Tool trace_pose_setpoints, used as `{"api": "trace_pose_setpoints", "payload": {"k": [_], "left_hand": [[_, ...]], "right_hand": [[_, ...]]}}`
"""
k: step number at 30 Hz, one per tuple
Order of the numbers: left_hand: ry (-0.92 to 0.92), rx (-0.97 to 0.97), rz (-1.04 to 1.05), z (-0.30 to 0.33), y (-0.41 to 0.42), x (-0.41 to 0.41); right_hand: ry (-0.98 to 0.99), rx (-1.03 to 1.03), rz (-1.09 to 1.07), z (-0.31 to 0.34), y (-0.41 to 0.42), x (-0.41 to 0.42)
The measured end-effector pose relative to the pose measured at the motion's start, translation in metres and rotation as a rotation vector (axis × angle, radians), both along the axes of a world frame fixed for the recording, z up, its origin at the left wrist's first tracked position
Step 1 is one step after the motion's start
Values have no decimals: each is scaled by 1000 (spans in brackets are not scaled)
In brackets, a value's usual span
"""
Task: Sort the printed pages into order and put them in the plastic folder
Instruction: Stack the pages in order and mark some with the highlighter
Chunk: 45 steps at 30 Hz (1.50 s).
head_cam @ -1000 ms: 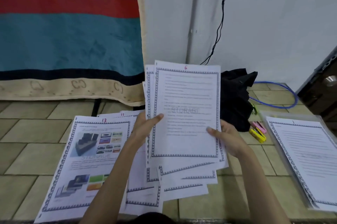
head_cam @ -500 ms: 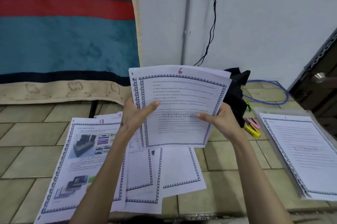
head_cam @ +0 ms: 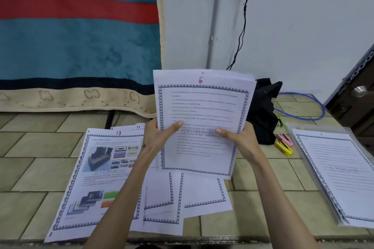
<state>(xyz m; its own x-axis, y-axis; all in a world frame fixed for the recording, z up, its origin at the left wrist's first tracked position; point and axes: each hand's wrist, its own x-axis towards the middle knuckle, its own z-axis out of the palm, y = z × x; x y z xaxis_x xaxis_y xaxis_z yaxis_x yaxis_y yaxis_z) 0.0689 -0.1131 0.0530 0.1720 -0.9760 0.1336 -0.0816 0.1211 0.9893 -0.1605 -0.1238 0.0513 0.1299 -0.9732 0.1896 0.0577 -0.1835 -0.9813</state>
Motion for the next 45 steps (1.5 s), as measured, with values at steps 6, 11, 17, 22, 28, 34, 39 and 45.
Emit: {"api": "trace_pose_setpoints", "payload": {"k": [6,11,17,22,28,34,39,45], "left_hand": [[36,47,31,-5,4,-1],[46,86,52,-11,7,-1],[27,137,45,-19,13,2],[-5,104,6,-18,12,11],[17,20,40,1,9,8],[6,26,71,-16,18,4],[51,66,109,-34,26,-3],[83,65,156,-31,23,-6]], "right_hand": [[-55,41,11,-2,3,3],[-4,97,-3,-10,10,4],[-29,94,13,-16,17,8],[-45,35,32,-9,15,1],[-61,-3,28,10,10,-1],[-9,10,14,2,17,0],[9,42,-24,-11,26,8],[-11,28,-87,-5,25,8]]}}
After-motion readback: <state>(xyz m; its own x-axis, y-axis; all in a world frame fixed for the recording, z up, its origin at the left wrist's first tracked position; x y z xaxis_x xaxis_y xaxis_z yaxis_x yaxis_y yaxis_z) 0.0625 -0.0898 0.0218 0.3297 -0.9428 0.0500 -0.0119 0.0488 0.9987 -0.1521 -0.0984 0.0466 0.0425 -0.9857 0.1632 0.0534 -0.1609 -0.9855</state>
